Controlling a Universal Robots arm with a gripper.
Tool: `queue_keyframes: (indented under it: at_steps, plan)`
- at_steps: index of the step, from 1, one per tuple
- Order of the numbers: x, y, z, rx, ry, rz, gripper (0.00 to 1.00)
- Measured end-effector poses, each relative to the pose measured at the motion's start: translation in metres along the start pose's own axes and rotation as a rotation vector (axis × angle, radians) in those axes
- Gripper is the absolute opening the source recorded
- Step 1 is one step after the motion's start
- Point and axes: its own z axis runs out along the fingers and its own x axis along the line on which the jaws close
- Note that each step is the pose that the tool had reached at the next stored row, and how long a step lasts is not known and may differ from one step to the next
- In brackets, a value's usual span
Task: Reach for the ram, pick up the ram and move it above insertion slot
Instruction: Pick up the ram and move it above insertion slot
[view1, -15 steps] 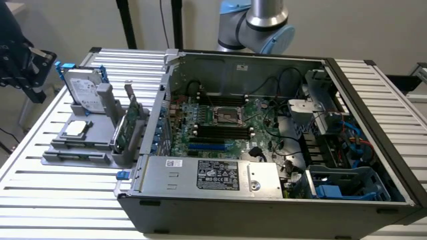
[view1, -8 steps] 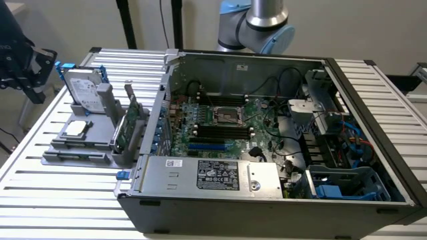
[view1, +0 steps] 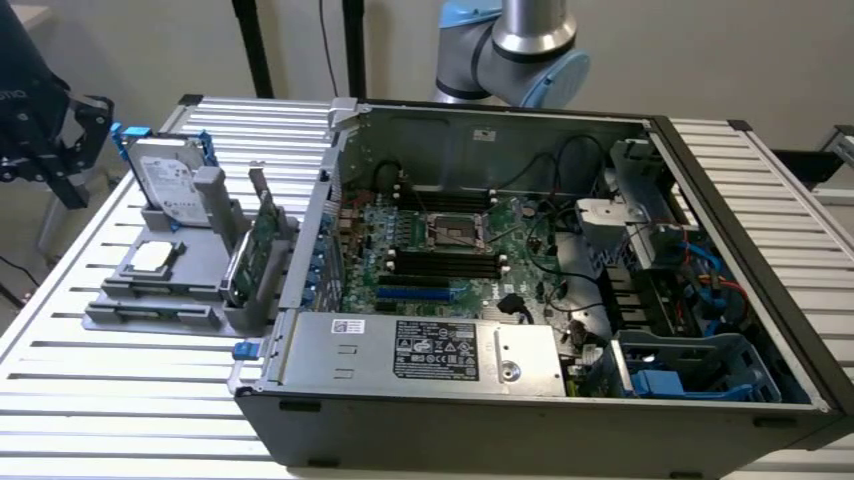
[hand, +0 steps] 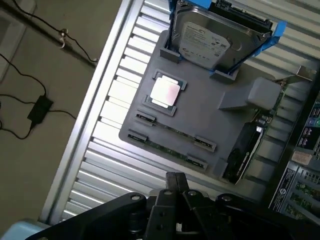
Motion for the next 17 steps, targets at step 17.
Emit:
queue_keyframes:
  at_steps: [17]
  plan:
    - [0.0, -0.0002, 0.0031, 0.0, 0.0157, -0.308, 0.11]
